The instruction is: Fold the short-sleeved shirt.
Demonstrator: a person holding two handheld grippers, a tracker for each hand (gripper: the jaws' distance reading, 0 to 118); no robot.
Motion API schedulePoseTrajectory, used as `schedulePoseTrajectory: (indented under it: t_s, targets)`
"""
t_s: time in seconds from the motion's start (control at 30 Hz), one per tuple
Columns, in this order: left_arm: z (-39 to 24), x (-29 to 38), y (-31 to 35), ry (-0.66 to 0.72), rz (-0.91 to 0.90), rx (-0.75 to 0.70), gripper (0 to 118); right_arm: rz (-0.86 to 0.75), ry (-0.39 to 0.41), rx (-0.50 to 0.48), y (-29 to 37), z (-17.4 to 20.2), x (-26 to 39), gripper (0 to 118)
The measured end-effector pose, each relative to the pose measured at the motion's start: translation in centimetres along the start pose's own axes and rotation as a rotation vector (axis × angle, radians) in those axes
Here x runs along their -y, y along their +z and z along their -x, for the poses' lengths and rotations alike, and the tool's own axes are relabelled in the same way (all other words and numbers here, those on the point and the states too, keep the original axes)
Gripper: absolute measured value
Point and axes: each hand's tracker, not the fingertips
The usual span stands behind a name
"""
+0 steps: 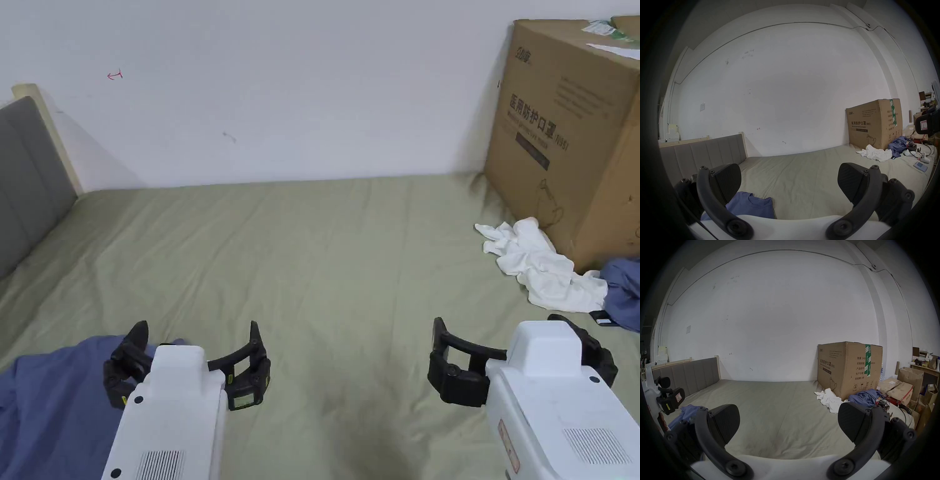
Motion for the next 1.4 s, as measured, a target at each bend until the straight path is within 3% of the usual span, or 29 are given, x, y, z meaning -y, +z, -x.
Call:
schedulePoseTrajectory:
  t_s: [0.4,0.5,0.53,0.63,0.67,0.7,1.1,1.4]
  targets:
    - [0.3,0.0,-0.3,0.023,0.004,-0.003,116,0.013,0.005,0.000,-0.1,0.2,-0.2,114]
    - [0.5,-0.3,-0.2,0.058,0.014,0.024,93,0.021,-0.004,-0.002,0.0,0.3,-0.4,100]
    - [0.5,-0.4,-0.2,0.068,0.018,0.039,93,0.021,-0.006,-0.015,0.0,0.3,-0.4,100]
    - [0.3,-0.7,-0.6,0.064,0.040,0.025,11,0.014,0.034,0.021,-0.2,0.8,-0.5,2]
    - [0.4,-0.6,-0.6,0.039,0.063,-0.033,1,0.009,0.026,0.012,-0.2,0.8,-0.5,0]
    - [0.3,-0.7,-0.7,0.045,0.041,0.001,0,0.012,0.023,0.008,-0.3,0.7,-0.5,0]
    - [1.9,-0.8,-0.9,0.068,0.051,-0.006,0,0.025,0.019,-0.027,-1.1,1.1,-0.6,0]
    - [9.2,-0.9,1.7,0.042,0.063,-0.197,0,0.001,0.035,-0.220,-3.7,7.8,-1.6,0]
